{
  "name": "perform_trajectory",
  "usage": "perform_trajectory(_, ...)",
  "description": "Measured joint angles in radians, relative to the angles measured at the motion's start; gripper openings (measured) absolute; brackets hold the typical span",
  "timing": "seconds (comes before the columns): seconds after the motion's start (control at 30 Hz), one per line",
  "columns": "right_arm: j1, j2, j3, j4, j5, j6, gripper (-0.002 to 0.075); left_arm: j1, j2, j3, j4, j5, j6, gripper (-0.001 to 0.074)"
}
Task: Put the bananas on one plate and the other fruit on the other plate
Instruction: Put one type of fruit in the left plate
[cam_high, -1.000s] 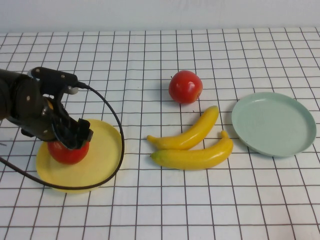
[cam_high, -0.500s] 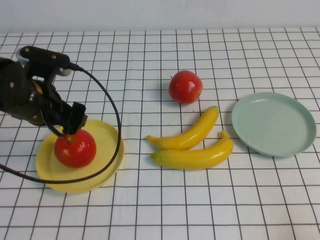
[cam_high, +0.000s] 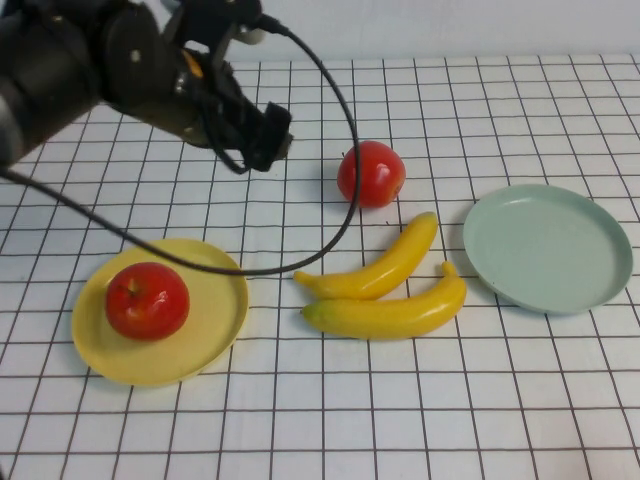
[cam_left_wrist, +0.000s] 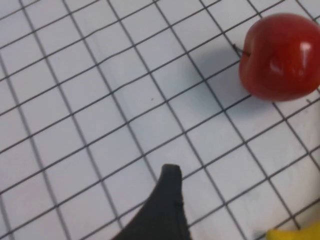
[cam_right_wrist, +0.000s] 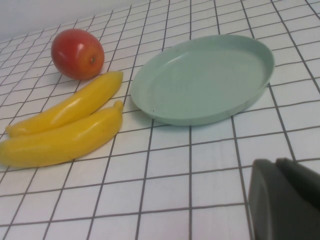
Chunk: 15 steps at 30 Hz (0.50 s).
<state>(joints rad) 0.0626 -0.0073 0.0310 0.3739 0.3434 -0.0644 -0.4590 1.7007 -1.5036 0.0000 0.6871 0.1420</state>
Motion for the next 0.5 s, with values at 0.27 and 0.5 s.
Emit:
perform_trajectory(0.27, 0.000, 0.000, 0.000, 0.000, 0.000, 0.000, -0.0015, -0.037, 0.385, -0.417, -0.177, 0.124, 0.113, 0.0669)
perform_trajectory(0.5, 0.000, 0.000, 0.000, 0.000, 0.000, 0.000, -0.0015, -0.081, 0.636, -0.736, -0.209, 0.202, 0.190, 0.0669)
